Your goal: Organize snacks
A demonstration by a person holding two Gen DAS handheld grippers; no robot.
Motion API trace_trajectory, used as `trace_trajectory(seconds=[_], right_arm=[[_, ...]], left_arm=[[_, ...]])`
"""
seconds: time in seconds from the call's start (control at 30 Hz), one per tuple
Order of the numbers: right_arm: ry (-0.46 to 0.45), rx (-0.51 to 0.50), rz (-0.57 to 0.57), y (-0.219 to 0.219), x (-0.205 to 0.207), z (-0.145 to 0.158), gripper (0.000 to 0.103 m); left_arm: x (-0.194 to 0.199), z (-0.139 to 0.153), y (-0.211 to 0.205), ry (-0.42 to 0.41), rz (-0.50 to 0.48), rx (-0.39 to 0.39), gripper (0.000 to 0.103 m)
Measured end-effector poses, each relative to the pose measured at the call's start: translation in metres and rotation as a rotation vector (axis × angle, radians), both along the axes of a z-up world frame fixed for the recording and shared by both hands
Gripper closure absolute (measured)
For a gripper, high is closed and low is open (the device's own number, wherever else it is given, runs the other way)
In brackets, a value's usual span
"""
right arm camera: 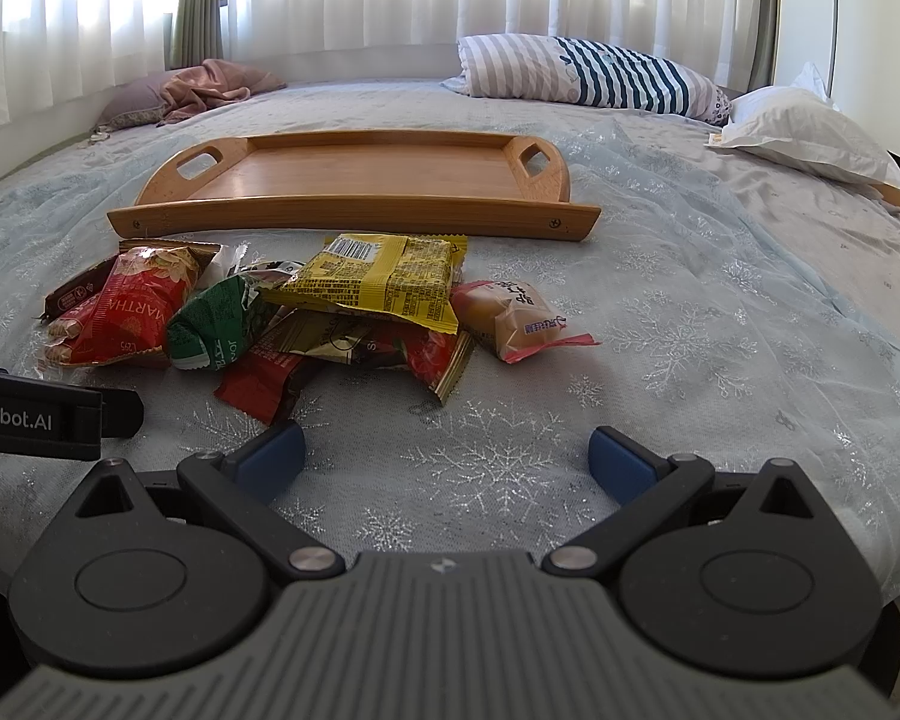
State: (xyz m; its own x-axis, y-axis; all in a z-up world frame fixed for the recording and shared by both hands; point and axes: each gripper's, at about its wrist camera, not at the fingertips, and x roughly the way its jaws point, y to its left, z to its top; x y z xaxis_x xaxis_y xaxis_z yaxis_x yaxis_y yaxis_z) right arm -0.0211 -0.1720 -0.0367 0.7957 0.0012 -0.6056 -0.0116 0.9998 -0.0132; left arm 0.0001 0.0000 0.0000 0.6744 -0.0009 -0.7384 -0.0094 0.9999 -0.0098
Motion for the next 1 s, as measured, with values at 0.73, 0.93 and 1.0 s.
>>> trace_trajectory(seconds=[0.73,0.93,1.0], right_arm=[[-0.003,0.010,-0.007,0.0001,-0.0004,-0.0019,0.000],[-0.015,0.007,-0.008,-0.0007,-0.0041,-0.0027,0.000],[-0.016,0.004,-0.005,-0.0005,-0.0037,-0.0027,0.000]], left_arm=[[-0.0012,0.0005,0.0004,-0.007,-0.004,0.005,0.000],[-0.0022,0.0010,0.0025,-0.016,-0.009,-0.006,0.000],[-0.0043,-0.0002,0.0041,-0.032,-0.013,-0.014,0.000]])
